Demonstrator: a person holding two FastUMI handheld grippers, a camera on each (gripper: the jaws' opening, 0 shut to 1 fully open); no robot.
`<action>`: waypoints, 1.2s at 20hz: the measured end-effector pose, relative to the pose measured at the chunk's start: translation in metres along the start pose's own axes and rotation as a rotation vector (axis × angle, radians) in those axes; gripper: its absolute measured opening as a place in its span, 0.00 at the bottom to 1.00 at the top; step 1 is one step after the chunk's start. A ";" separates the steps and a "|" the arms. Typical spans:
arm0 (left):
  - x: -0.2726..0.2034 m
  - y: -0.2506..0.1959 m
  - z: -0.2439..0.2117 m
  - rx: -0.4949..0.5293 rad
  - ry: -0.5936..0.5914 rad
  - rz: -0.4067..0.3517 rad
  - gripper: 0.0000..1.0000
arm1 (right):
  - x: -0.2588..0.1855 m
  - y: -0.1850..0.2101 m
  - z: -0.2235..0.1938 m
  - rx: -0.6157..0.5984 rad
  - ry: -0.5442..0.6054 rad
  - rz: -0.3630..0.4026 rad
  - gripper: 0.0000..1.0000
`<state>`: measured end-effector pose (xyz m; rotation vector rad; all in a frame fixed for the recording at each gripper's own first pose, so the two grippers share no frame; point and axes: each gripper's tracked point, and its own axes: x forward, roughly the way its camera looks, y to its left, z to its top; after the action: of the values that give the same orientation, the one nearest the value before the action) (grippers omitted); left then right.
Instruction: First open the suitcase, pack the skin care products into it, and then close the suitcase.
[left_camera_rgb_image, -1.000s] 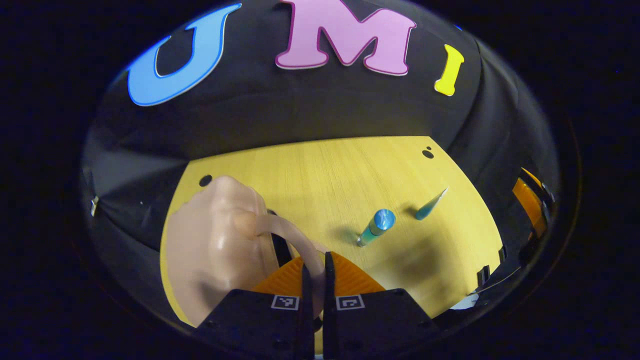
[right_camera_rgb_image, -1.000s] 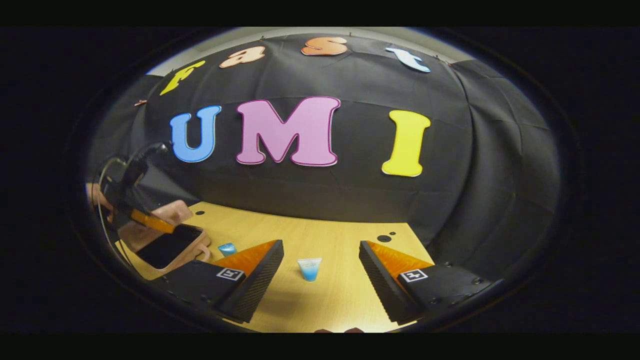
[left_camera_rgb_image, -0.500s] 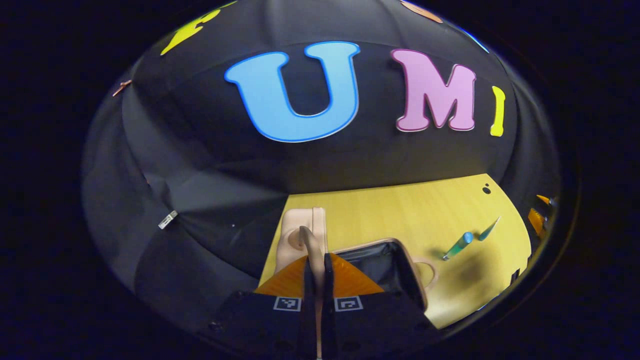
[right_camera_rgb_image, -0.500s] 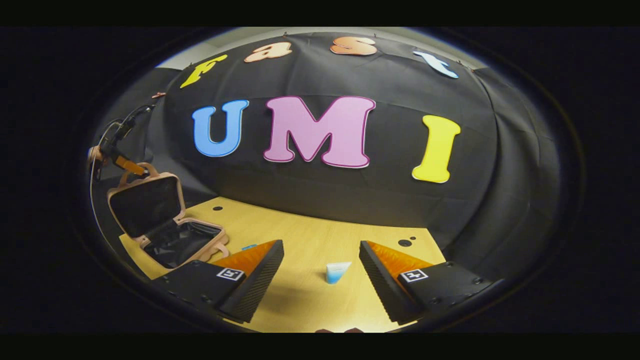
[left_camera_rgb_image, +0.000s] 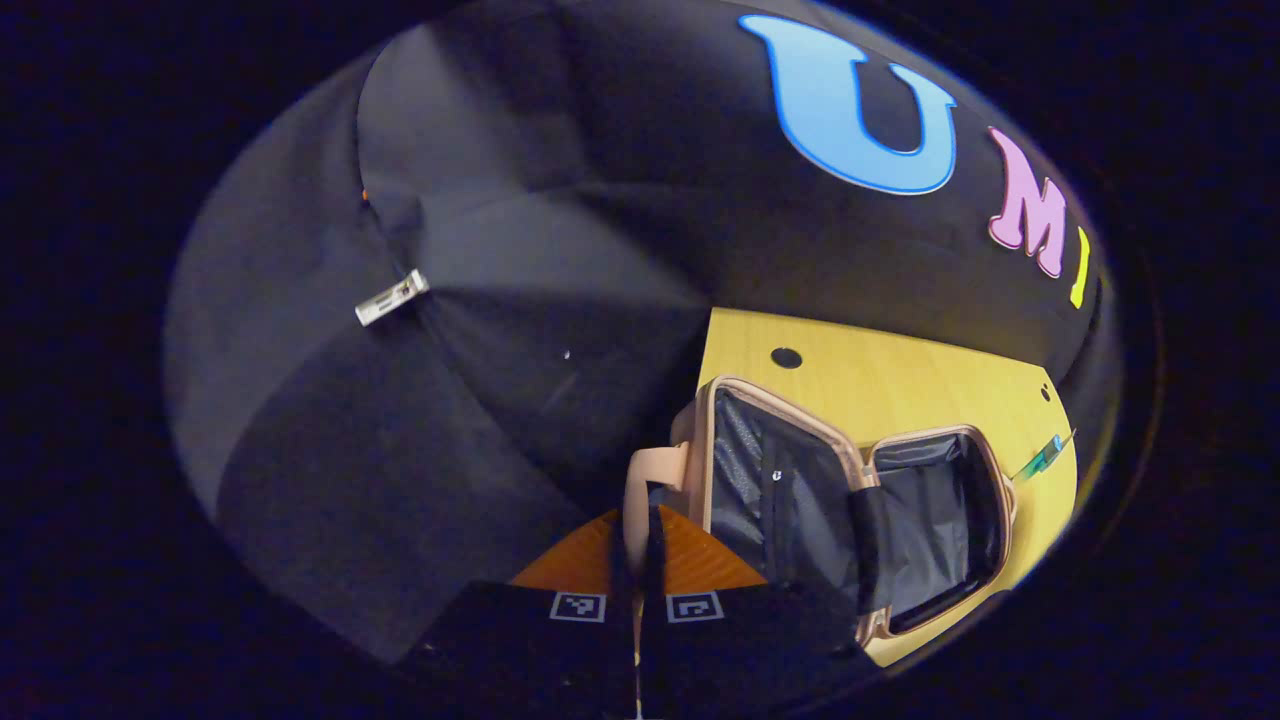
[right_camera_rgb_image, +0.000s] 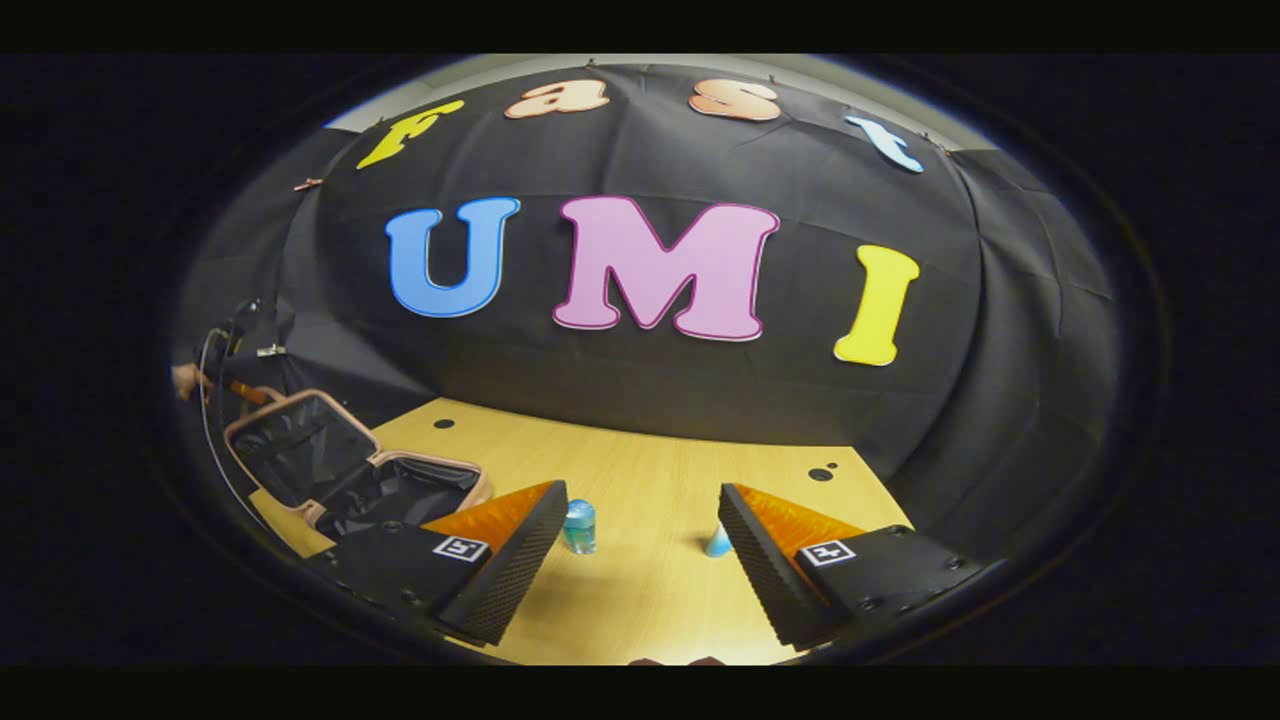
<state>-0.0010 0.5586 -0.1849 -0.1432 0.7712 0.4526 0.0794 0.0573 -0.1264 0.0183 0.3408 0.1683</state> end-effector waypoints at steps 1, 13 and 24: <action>0.017 0.011 -0.012 -0.025 0.034 0.001 0.07 | -0.002 0.002 -0.004 -0.008 0.020 -0.008 0.96; 0.062 0.028 -0.058 -0.035 0.062 0.083 0.31 | -0.026 -0.009 -0.031 0.026 0.094 -0.092 0.97; -0.105 -0.196 0.008 0.175 -0.396 -0.095 0.93 | -0.035 -0.071 -0.027 0.096 -0.002 -0.172 0.97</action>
<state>0.0251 0.3500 -0.1136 0.0725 0.4100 0.3080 0.0496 -0.0186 -0.1441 0.0836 0.3469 -0.0190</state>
